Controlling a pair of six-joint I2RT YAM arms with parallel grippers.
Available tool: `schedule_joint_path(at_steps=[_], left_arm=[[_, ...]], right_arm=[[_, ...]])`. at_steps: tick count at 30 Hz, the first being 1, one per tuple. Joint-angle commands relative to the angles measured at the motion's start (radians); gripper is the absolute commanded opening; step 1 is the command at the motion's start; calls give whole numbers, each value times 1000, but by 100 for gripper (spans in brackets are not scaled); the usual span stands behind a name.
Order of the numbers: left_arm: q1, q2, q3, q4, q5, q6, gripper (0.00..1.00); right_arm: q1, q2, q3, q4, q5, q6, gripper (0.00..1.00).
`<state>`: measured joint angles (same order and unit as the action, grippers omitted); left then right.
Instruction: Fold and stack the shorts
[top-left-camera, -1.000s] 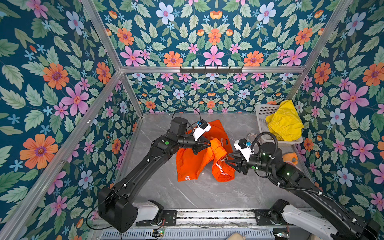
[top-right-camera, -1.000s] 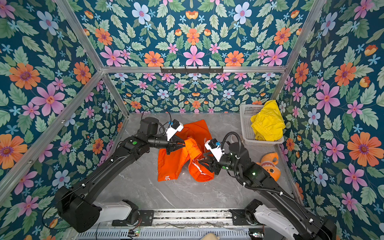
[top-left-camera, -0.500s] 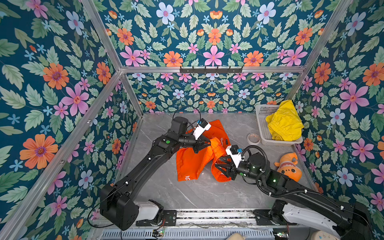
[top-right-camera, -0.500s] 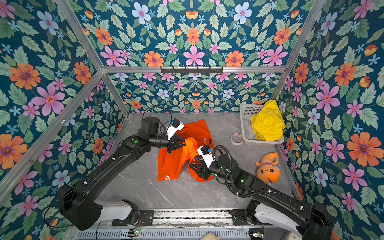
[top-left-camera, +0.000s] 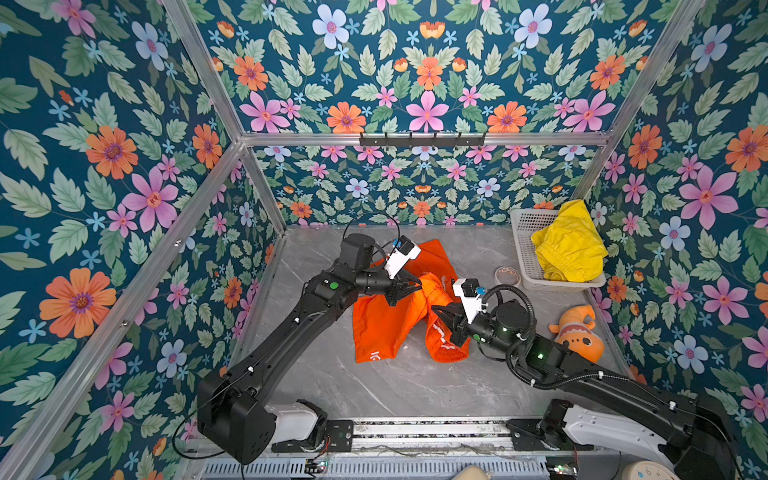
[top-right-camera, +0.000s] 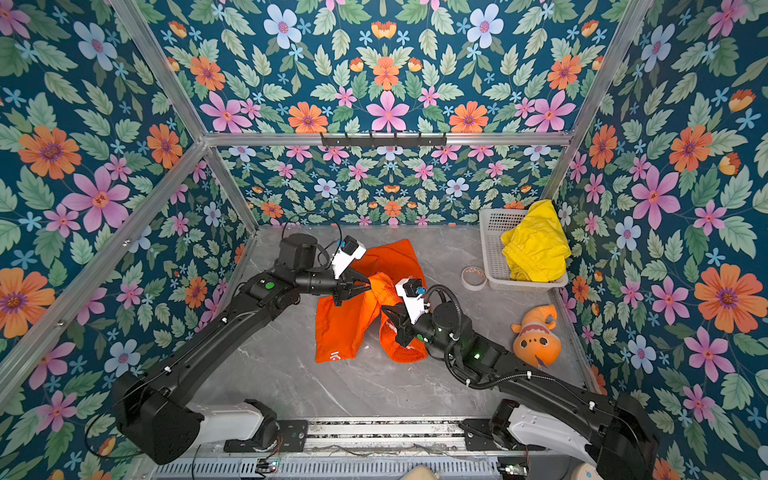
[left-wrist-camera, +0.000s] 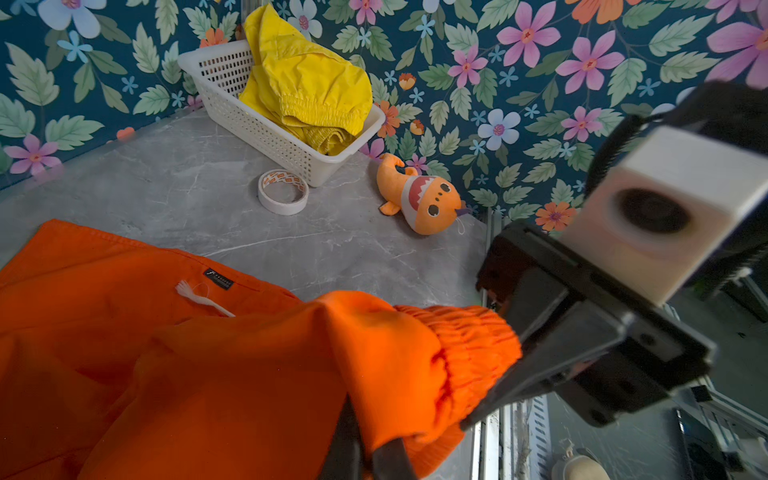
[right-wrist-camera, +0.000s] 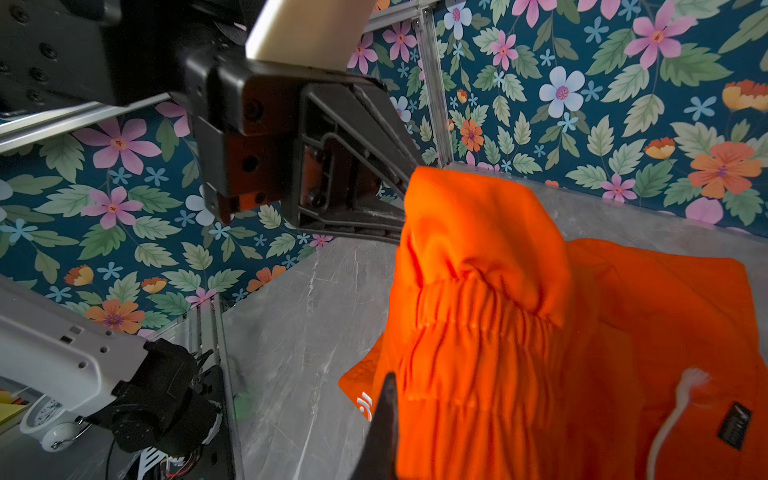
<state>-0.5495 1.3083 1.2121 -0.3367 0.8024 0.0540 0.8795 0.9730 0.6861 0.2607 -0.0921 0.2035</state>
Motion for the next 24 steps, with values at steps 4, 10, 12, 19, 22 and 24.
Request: schedule_joint_path(at_steps=[4, 10, 12, 19, 22, 24], left_arm=[[34, -18, 9, -73, -341, -53, 42], [57, -88, -63, -64, -426, -54, 50], [57, -115, -97, -65, -429, -36, 52], [59, -248, -300, 16, -533, -23, 55], [57, -290, -395, 83, -566, -43, 54], [56, -328, -476, 170, -494, -60, 54]], right_arm=[[-168, -67, 269, -361, -176, -2, 0], [-279, 81, 691, -669, -270, -73, 0], [-306, 145, 806, -725, -295, -89, 0], [-420, 303, 1029, -819, -371, -73, 0], [-431, 333, 1060, -838, -330, -41, 0], [-432, 346, 1067, -838, -283, -1, 0]])
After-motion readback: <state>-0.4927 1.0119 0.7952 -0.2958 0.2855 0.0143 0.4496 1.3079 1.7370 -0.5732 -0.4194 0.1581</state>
